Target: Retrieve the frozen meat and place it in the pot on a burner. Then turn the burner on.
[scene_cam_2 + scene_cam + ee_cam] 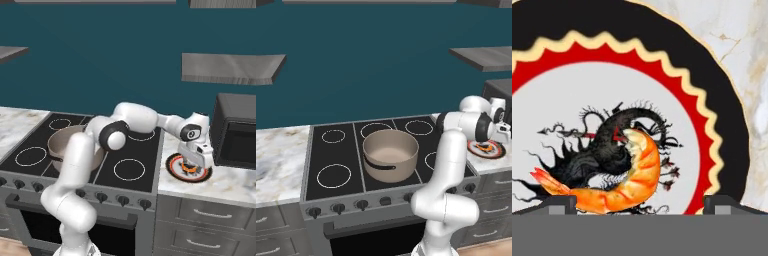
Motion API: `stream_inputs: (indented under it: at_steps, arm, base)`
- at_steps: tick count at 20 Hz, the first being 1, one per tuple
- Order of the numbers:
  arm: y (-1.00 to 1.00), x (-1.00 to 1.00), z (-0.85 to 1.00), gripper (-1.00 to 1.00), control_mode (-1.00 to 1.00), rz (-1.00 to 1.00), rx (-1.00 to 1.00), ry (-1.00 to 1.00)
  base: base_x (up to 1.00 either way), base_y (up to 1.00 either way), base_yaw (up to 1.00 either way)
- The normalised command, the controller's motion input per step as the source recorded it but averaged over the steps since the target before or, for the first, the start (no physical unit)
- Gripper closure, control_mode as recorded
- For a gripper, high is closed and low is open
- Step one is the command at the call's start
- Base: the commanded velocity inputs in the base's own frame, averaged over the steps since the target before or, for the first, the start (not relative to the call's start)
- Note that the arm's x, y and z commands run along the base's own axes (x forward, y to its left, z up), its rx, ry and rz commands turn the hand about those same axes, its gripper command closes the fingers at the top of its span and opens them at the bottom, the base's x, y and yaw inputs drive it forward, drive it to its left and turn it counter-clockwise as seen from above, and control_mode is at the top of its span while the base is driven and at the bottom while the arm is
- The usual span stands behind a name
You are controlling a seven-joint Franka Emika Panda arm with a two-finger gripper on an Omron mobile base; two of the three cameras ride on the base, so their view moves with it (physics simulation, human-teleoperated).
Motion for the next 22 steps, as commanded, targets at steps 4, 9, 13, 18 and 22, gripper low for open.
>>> stream_inputs:
  at_steps: [4, 9, 13, 18, 22]
  arm:
    - [-0.11, 0.16, -0.25, -1.00, -1.00, -0.03, 0.00, 0.00]
    - [-0.06, 0.03, -0.11, -1.00, -1.00, -0.02, 0.00, 0.00]
    - [0.00, 0.00, -0.05, -1.00, -1.00, 0.00, 0.00, 0.00]
    - [0.00, 0.00, -0.10, -1.00, -1.00, 0.00, 0.01, 0.00]
    - [0.00, 0.00, -0.17, -1.00, -1.00, 0.00, 0.03, 0.00]
  base:
    - [0.00, 0.00, 0.00]
    - [0.00, 0.00, 0.00]
    - [0.00, 0.00, 0.00]
    - [0.00, 0.00, 0.00]
    - [0.00, 0.00, 0.00]
